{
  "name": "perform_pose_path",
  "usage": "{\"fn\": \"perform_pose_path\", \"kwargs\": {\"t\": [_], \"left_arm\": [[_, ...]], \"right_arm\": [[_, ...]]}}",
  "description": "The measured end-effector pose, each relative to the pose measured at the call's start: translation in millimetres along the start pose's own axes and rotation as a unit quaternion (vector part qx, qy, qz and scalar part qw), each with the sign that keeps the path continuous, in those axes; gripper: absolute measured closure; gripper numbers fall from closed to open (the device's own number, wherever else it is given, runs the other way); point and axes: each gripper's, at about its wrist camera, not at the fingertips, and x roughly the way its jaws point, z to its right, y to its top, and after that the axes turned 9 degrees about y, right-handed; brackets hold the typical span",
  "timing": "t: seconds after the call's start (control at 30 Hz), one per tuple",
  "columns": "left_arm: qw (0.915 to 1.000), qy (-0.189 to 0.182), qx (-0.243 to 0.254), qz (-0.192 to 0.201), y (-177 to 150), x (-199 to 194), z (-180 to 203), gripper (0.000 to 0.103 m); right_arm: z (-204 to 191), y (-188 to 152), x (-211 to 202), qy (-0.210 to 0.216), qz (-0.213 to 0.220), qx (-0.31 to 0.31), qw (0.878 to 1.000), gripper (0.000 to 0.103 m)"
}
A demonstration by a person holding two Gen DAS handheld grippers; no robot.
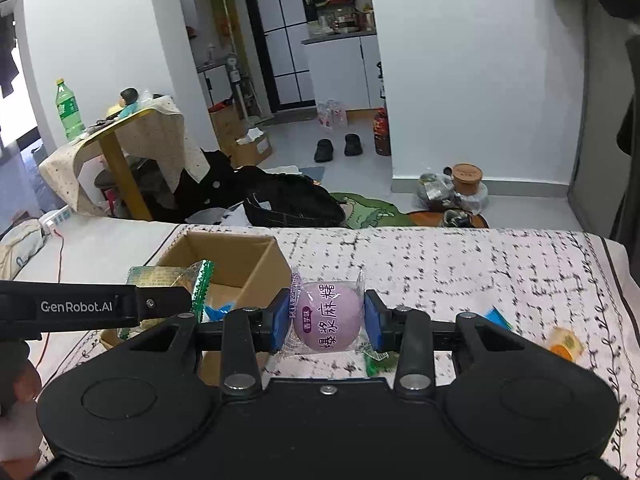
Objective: Organize snacks
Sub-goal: 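Carry the cake and pink bun over the box and open both grippers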
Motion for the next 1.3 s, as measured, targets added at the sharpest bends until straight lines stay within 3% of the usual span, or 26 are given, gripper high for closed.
{"fn": "perform_pose_path", "kwargs": {"t": [0.2, 0.57, 0.93, 1.2, 1.3], "left_arm": [[0.9998, 0.013, -0.014, -0.001, 9, 7, -22, 0.054], [0.999, 0.021, -0.035, -0.019, 21, 29, -58, 0.054], [0.999, 0.022, -0.037, -0.015, 25, 30, -68, 0.053], [0.9974, 0.053, -0.047, -0.013, 26, 25, -85, 0.045], [0.9966, 0.065, -0.049, -0.013, 26, 22, -91, 0.037]], "right_arm": [[-7, 7, 14, 0.03, -0.007, 0.018, 0.999, 0.066], [-27, 14, 36, 0.055, -0.012, -0.005, 0.998, 0.066], [-51, 15, 64, 0.085, -0.029, -0.02, 0.996, 0.065], [-59, 18, 82, 0.097, -0.034, -0.02, 0.994, 0.065], [-63, 18, 85, 0.107, -0.025, -0.031, 0.993, 0.054]]}}
